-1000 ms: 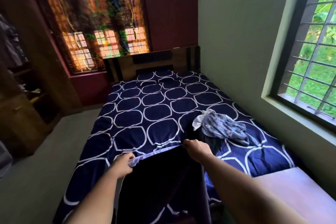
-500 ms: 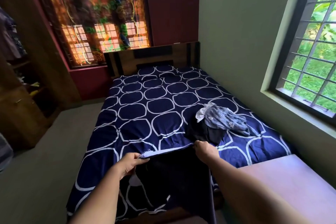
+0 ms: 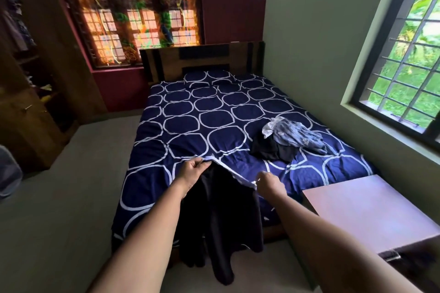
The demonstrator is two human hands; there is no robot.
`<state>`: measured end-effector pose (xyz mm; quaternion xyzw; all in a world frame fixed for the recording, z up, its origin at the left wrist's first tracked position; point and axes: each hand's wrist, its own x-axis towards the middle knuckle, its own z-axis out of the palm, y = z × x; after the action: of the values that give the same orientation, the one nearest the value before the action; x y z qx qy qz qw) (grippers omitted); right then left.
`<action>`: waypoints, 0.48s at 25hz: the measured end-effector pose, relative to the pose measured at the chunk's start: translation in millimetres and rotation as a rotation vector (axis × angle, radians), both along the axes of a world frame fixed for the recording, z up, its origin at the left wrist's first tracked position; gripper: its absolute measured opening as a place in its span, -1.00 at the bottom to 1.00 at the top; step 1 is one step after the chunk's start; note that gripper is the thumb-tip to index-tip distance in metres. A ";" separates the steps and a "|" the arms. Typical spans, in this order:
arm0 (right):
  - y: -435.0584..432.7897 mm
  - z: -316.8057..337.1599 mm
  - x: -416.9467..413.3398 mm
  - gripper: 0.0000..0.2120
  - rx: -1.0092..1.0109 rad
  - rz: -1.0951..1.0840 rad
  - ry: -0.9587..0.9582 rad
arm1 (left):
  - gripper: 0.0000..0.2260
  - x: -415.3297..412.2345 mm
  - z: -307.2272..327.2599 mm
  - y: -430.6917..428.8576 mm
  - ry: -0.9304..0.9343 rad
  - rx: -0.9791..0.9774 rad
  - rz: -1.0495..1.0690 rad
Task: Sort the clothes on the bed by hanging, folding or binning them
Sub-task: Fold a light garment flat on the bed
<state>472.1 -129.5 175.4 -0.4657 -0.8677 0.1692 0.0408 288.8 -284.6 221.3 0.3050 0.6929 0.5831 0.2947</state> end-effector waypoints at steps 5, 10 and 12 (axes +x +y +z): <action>-47.6 16.7 -24.2 -0.81 -0.350 0.075 0.575 | -0.76 -1.5 3.7 -20.4 0.161 -0.023 -0.078; -81.8 44.6 -37.8 -0.75 -0.621 0.297 0.777 | -0.90 -2.0 17.9 -38.3 0.202 -0.043 -0.122; -89.6 47.6 -43.8 -0.79 -0.563 0.339 0.689 | -0.90 -4.9 26.4 -44.4 0.227 -0.005 -0.098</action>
<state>428.3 -219.1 223.0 -0.2274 -0.7877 0.5465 0.1706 283.9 -329.1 247.8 0.4019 0.7077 0.5277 0.2432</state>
